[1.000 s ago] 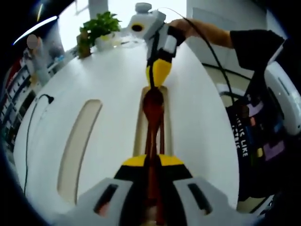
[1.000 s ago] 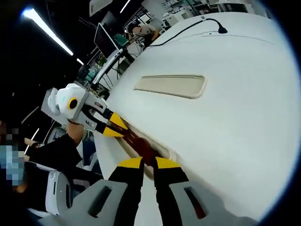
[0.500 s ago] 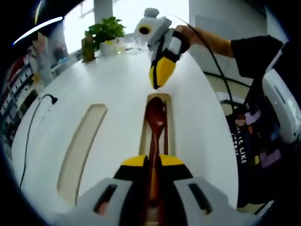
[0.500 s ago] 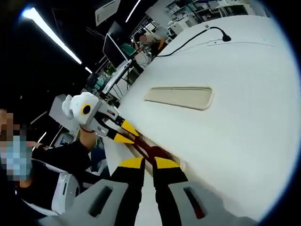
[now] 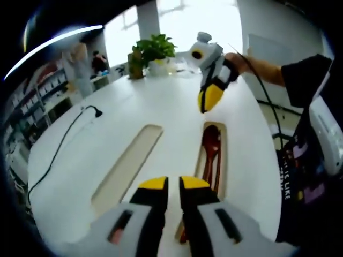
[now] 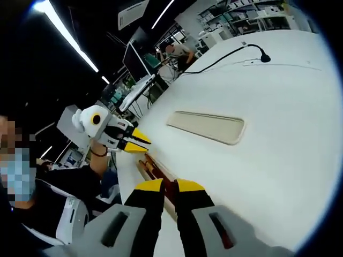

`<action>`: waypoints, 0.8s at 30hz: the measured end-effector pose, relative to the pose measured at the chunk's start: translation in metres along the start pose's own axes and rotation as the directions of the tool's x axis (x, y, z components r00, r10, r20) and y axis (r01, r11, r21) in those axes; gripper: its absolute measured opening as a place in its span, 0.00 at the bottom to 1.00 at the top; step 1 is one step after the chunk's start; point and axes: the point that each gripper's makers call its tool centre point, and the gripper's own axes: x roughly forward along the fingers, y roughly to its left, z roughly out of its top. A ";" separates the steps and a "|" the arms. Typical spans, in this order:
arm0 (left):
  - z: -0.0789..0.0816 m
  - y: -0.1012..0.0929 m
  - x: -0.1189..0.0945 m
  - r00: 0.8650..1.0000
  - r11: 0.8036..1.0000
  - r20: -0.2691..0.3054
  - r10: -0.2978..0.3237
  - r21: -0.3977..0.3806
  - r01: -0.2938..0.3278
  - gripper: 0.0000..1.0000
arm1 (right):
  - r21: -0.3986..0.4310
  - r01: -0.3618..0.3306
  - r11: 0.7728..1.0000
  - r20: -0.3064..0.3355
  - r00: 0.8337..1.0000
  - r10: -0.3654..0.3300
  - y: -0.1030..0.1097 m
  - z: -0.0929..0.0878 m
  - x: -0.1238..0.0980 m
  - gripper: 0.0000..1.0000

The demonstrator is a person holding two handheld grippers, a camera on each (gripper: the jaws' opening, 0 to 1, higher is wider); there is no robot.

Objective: Arrange the utensils inside the cutlery case until each visible utensil rests in its matching compartment.

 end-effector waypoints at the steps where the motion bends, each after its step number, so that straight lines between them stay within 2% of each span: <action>1: -0.001 0.006 -0.001 1.000 1.000 0.007 0.023 -0.016 -0.023 0.09 | 0.000 -0.002 1.000 -0.001 1.000 0.002 0.000 0.000 0.001 0.06; 5: -0.006 0.023 -0.002 0.996 0.995 0.026 0.088 -0.053 -0.087 0.08 | -0.005 -0.004 1.000 -0.026 1.000 0.003 -0.006 -0.005 0.008 0.05; 9: -0.009 0.032 -0.003 0.990 0.989 0.037 0.135 -0.057 -0.133 0.08 | -0.041 0.010 0.999 -0.060 0.998 -0.012 -0.011 -0.011 0.014 0.05; 13: -0.006 0.038 -0.007 0.979 0.982 0.087 0.182 -0.070 -0.176 0.08 | -0.172 0.039 0.984 -0.071 0.996 -0.052 -0.014 -0.011 0.017 0.01; 15: -0.004 0.040 -0.010 0.973 0.977 0.109 0.205 -0.081 -0.196 0.08 | -0.268 0.044 0.962 -0.092 0.993 -0.071 -0.013 -0.014 0.018 0.00; 18: -0.003 0.043 -0.013 0.965 0.971 0.132 0.227 -0.101 -0.215 0.08 | -0.366 0.042 0.930 -0.100 0.991 -0.084 -0.008 -0.014 0.020 0.00; 22: -0.004 0.043 -0.017 0.957 0.964 0.151 0.250 -0.129 -0.231 0.08 | -0.475 0.064 0.878 -0.143 0.979 -0.148 -0.010 -0.020 0.022 0.00; 24: -0.004 0.042 -0.019 0.953 0.962 0.162 0.256 -0.143 -0.234 0.08 | -0.505 0.071 0.860 -0.163 0.971 -0.176 -0.011 -0.024 0.024 0.00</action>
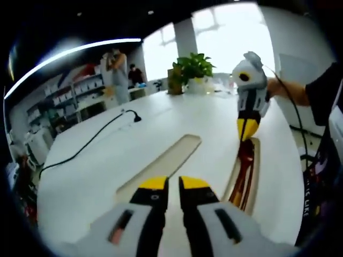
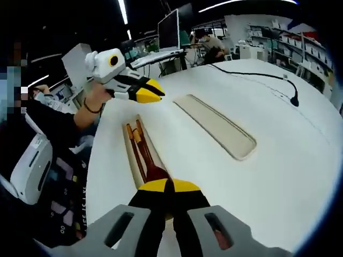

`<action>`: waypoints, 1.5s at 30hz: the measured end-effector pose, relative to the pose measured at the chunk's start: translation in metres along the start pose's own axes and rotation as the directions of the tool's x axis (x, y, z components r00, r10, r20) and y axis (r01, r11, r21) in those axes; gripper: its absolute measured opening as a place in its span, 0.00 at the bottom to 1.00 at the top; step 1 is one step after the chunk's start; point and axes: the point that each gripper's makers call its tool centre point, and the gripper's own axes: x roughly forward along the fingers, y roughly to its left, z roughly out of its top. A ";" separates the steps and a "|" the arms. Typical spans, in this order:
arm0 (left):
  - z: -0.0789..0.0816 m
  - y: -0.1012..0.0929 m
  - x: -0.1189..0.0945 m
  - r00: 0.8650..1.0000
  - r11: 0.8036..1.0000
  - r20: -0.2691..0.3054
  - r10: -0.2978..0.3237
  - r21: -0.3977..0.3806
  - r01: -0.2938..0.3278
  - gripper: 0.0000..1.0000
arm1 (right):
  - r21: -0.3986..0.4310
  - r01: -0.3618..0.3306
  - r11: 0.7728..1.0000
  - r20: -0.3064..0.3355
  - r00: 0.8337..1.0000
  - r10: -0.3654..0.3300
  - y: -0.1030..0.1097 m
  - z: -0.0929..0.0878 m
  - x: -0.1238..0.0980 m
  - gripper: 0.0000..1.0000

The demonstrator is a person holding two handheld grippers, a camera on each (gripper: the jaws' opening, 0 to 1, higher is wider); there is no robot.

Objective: Arrange the utensils inside the cutlery case until each visible utensil rests in its matching compartment.

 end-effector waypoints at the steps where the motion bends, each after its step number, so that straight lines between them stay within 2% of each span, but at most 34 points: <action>1: 0.000 0.000 -0.001 1.000 1.000 0.005 0.002 -0.003 -0.002 0.08 | 0.000 0.002 1.000 -0.004 1.000 -0.002 0.000 0.000 0.001 0.00; 14: -0.003 0.003 -0.008 0.998 0.998 0.039 0.049 -0.040 -0.047 0.08 | 0.010 -0.016 1.000 -0.034 0.999 0.016 -0.001 -0.006 0.007 0.00; 17: -0.004 0.006 -0.009 0.997 0.997 0.044 0.060 -0.050 -0.057 0.08 | 0.034 -0.017 0.999 0.021 1.000 0.016 -0.003 0.003 0.006 0.00; 22: -0.005 0.010 -0.009 0.996 0.996 0.043 0.072 -0.056 -0.070 0.08 | 0.032 -0.012 0.999 0.030 0.999 0.011 -0.006 0.004 0.004 0.00; 28: -0.006 0.025 -0.009 0.993 0.991 0.039 0.116 -0.074 -0.113 0.09 | 0.064 0.010 0.998 0.104 0.994 -0.016 -0.019 0.022 -0.005 0.00; 32: -0.012 0.034 -0.008 0.991 0.987 0.004 0.131 -0.095 -0.130 0.10 | 0.085 0.026 0.996 0.128 0.991 -0.036 -0.028 0.029 -0.009 0.00; 36: -0.022 0.046 -0.007 0.985 0.980 -0.050 0.163 -0.110 -0.167 0.13 | 0.091 0.081 0.993 0.172 0.980 -0.095 -0.044 0.036 -0.011 0.00; 40: -0.031 0.060 -0.007 0.979 0.972 -0.090 0.185 -0.129 -0.196 0.24 | 0.121 0.117 0.986 0.194 0.971 -0.139 -0.061 0.038 -0.011 0.07; 42: -0.035 0.065 -0.004 0.978 0.969 -0.113 0.176 -0.153 -0.192 0.28 | 0.131 0.134 0.982 0.194 0.968 -0.158 -0.068 0.036 -0.010 0.08; 45: -0.040 0.061 0.001 0.982 0.964 -0.133 0.132 -0.213 -0.159 0.35 | 0.138 0.163 0.977 0.183 0.965 -0.187 -0.078 0.031 -0.008 0.11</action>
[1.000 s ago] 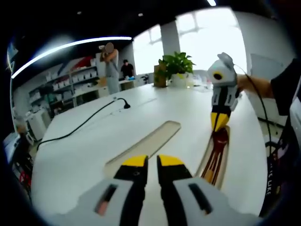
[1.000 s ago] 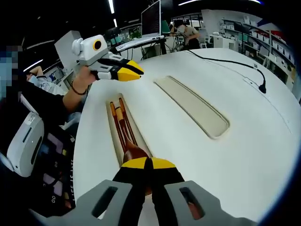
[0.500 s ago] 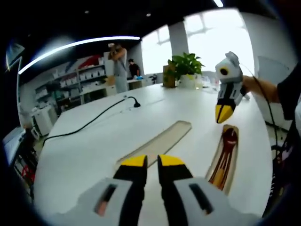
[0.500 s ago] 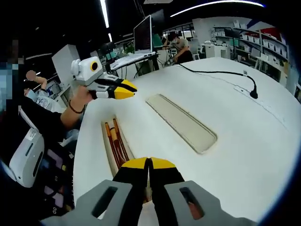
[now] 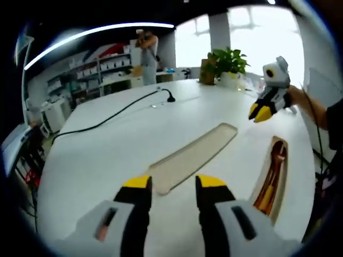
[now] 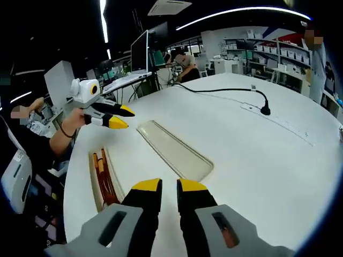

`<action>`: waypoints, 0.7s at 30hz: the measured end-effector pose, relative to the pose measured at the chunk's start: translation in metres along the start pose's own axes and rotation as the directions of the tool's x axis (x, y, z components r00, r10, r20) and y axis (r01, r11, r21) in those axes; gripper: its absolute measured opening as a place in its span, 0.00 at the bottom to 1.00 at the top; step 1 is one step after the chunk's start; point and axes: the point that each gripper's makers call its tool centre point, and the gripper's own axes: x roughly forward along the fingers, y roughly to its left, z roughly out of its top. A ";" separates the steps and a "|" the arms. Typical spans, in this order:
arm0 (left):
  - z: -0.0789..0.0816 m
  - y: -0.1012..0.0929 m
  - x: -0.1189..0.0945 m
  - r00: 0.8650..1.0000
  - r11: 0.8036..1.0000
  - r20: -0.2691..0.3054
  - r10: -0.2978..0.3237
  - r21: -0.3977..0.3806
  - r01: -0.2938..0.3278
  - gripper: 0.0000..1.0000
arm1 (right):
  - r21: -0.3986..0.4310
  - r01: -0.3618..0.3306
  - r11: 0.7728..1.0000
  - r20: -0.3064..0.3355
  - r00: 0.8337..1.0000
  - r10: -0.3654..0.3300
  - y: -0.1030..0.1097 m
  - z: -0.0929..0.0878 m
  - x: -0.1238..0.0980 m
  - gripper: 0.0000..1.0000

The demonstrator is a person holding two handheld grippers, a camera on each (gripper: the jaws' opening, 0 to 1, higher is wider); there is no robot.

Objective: Arrange the utensils inside the cutlery case until each visible utensil rests in its matching compartment.

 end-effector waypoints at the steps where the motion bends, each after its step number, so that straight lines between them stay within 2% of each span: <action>1: -0.002 0.000 0.002 1.000 1.000 -0.009 -0.009 -0.006 0.009 0.35 | -0.005 0.010 1.000 -0.005 1.000 -0.010 -0.005 -0.002 0.000 0.11; 7: -0.007 0.008 0.013 0.999 0.996 -0.028 -0.015 -0.088 0.012 0.41 | -0.016 0.064 0.998 -0.009 0.998 -0.064 -0.023 -0.001 0.005 0.16; 9: -0.006 0.011 0.017 0.999 0.993 -0.033 -0.022 -0.119 0.018 0.45 | 0.004 0.092 0.996 -0.031 0.995 -0.092 -0.032 -0.003 0.009 0.19; 11: 0.000 0.007 0.020 0.999 0.987 0.010 -0.037 -0.158 0.039 0.52 | 0.012 0.115 0.993 -0.056 0.992 -0.114 -0.039 -0.006 0.012 0.20; 12: 0.000 0.004 0.020 0.999 0.982 0.010 -0.045 -0.186 0.046 0.53 | 0.018 0.123 0.992 -0.052 0.991 -0.122 -0.042 -0.006 0.014 0.20; 15: -0.001 0.003 0.022 0.998 0.981 0.001 -0.056 -0.184 0.055 0.54 | 0.032 0.133 0.991 -0.050 0.990 -0.132 -0.047 -0.006 0.019 0.21; 21: -0.009 -0.002 0.024 0.998 0.982 -0.024 -0.064 -0.178 0.059 0.55 | -0.006 0.155 0.988 -0.067 0.986 -0.155 -0.050 -0.006 0.025 0.21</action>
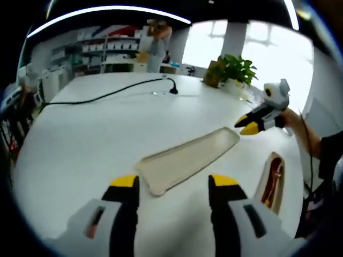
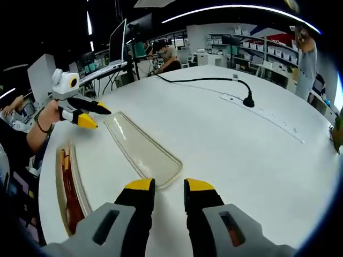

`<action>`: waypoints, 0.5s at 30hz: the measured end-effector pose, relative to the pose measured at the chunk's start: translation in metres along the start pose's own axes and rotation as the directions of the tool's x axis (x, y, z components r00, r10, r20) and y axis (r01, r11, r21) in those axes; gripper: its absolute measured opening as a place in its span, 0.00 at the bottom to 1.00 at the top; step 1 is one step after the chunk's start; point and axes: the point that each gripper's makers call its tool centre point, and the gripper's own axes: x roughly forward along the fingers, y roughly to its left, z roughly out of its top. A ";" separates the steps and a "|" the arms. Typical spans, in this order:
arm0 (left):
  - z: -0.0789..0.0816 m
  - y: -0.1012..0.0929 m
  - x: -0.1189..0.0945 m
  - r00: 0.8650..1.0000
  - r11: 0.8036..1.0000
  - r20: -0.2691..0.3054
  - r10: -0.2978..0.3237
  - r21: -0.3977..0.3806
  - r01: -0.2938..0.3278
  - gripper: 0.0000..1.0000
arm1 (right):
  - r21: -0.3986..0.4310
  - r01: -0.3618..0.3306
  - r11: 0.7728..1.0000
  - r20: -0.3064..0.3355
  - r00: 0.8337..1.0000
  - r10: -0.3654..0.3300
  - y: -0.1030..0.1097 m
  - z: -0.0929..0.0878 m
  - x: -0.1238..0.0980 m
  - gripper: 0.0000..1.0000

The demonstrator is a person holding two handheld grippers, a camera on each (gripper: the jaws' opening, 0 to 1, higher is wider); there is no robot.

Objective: Arrange the utensils inside the cutlery case until each visible utensil rests in its matching compartment.

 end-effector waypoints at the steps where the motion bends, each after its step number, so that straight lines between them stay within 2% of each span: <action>1: 0.000 0.000 0.000 1.000 1.000 -0.001 0.000 0.001 0.000 0.54 | -0.004 0.003 1.000 -0.004 1.000 -0.003 -0.001 0.000 0.001 0.21; 9: -0.001 -0.003 0.003 1.000 0.999 0.004 -0.015 -0.038 0.015 0.54 | -0.034 0.025 0.999 -0.031 0.999 -0.026 0.001 -0.004 0.010 0.18; 15: -0.001 -0.004 0.006 1.000 0.998 0.010 -0.023 -0.052 0.023 0.54 | -0.019 0.099 0.995 -0.067 0.993 -0.100 0.000 -0.007 0.012 0.15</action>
